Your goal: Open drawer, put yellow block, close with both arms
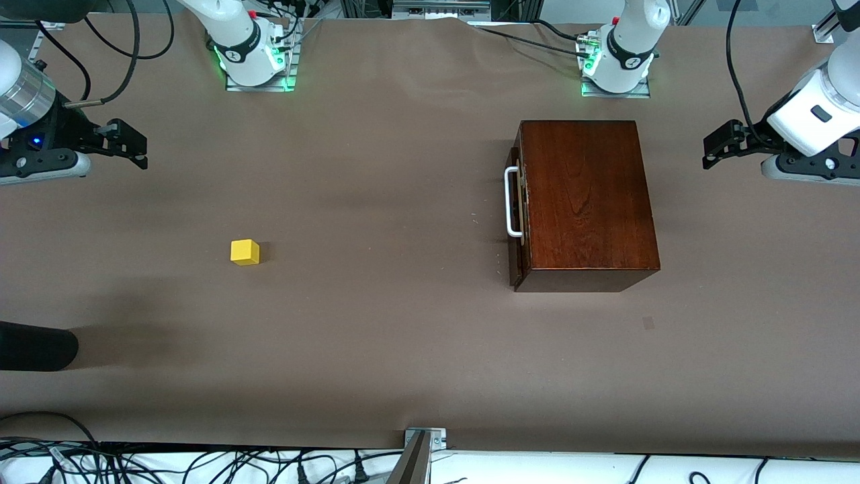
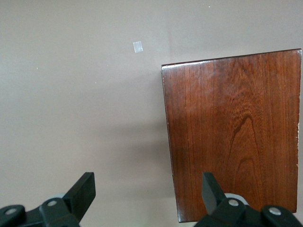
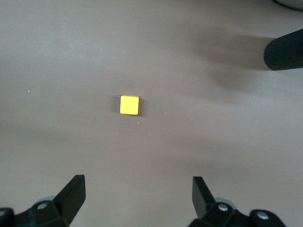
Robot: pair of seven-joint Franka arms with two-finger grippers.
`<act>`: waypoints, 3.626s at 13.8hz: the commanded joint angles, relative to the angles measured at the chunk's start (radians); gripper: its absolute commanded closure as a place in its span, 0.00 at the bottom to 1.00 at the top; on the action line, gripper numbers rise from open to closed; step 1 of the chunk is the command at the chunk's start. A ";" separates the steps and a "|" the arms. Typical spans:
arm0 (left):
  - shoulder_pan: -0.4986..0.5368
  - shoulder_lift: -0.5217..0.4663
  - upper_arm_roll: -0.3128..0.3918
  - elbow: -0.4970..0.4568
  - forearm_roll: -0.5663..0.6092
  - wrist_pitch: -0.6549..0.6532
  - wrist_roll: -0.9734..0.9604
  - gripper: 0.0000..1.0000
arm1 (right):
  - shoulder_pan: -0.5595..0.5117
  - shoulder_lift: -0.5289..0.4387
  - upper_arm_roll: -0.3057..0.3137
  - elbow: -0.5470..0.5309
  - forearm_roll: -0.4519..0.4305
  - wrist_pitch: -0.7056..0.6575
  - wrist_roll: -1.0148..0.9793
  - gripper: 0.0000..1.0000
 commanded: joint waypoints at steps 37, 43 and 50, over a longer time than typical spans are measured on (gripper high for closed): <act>-0.204 0.470 -0.550 0.076 0.288 0.220 -0.778 0.00 | -0.003 0.006 -0.001 0.024 0.018 -0.024 0.010 0.00; -0.218 0.489 -0.548 -0.091 0.411 0.357 -0.916 0.00 | -0.003 0.006 -0.001 0.024 0.016 -0.024 0.010 0.00; -0.233 0.533 -0.548 -0.160 0.413 0.465 -0.953 0.00 | -0.003 0.004 -0.001 0.024 0.016 -0.026 0.010 0.00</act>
